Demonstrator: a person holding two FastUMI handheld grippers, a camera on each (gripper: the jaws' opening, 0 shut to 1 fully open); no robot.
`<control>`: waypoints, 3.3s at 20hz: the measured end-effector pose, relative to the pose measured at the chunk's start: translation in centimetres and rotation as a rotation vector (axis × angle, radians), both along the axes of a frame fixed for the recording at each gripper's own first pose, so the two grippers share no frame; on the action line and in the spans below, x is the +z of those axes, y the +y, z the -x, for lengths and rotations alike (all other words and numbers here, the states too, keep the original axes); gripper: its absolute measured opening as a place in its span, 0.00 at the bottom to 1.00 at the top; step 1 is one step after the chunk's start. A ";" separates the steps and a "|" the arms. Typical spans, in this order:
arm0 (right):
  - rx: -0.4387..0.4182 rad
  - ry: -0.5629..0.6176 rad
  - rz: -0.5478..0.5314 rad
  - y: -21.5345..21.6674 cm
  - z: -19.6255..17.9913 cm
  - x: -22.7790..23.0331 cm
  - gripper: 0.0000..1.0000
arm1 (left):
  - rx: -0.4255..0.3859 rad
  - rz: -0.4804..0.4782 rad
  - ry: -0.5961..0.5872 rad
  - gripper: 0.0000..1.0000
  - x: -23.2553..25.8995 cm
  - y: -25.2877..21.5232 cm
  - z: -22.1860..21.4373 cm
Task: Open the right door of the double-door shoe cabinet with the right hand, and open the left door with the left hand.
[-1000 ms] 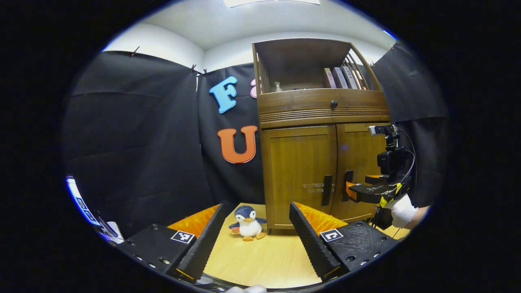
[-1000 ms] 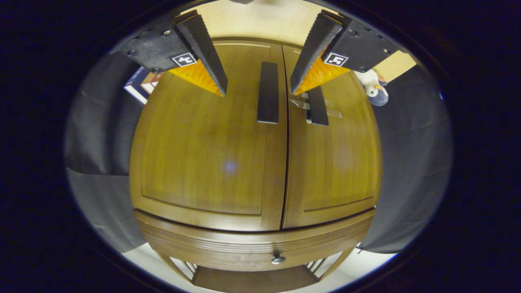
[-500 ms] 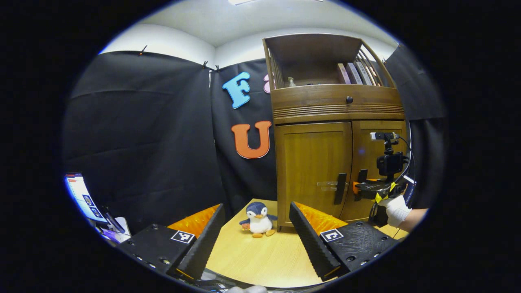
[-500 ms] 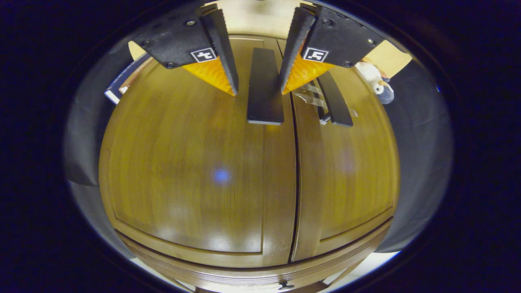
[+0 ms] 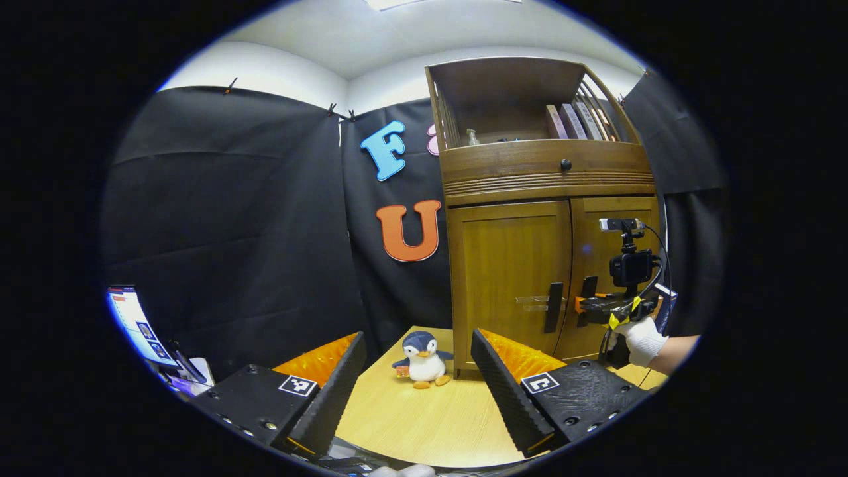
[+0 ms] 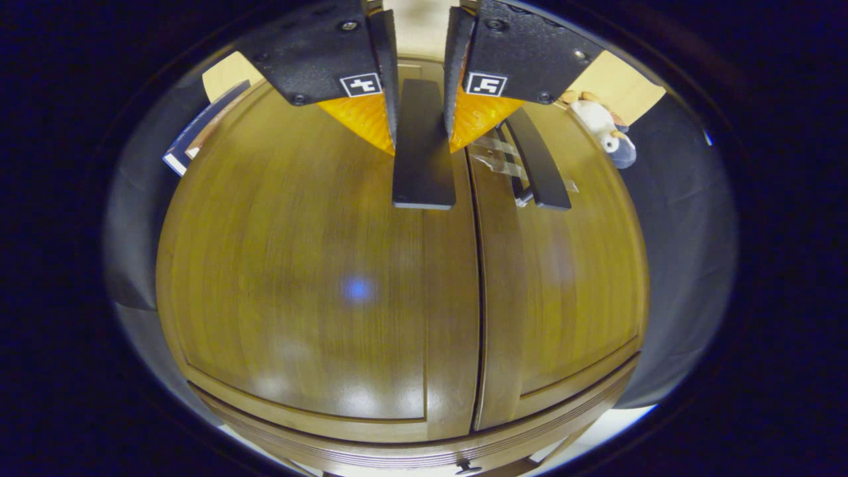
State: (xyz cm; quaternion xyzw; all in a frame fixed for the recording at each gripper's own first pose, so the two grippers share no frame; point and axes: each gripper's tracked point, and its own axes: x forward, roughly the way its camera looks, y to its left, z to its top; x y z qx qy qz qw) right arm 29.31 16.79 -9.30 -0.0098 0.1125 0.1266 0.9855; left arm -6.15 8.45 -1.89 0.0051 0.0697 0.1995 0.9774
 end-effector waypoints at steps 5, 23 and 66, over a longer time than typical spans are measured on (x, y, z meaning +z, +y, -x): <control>0.027 -0.002 0.019 -0.9 3.3 -0.4 0.31 | -0.033 0.018 -0.001 0.96 -0.6 -0.3 0.8; 0.000 0.016 -0.017 -8.9 14.5 -1.8 0.29 | -0.264 0.024 -0.044 0.96 -0.2 -4.9 0.6; -0.065 0.055 -0.062 -30.9 18.2 -2.2 0.04 | -0.445 0.042 -0.005 0.96 -0.4 -20.6 -4.0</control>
